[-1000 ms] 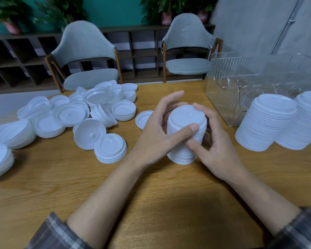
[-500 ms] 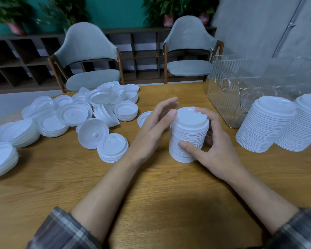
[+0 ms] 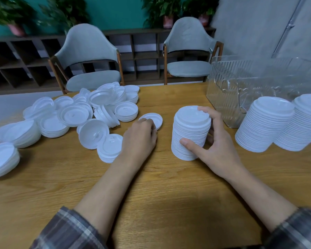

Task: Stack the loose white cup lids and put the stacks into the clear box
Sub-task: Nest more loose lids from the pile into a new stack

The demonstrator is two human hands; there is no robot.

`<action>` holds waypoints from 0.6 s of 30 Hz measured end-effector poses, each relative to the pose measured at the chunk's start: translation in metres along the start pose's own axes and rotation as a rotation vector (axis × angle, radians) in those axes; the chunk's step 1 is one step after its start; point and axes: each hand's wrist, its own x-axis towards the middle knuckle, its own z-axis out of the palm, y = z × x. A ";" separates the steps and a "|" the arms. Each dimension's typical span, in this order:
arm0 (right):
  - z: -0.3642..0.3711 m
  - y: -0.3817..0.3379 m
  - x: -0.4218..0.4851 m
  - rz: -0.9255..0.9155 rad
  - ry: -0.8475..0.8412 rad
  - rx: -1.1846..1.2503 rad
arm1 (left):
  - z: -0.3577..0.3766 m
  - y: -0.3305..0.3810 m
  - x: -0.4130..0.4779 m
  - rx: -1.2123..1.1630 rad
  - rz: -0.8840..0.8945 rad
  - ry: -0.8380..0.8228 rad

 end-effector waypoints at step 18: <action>0.001 0.006 0.003 -0.019 0.076 0.078 | -0.045 0.036 0.005 -1.211 -0.293 0.127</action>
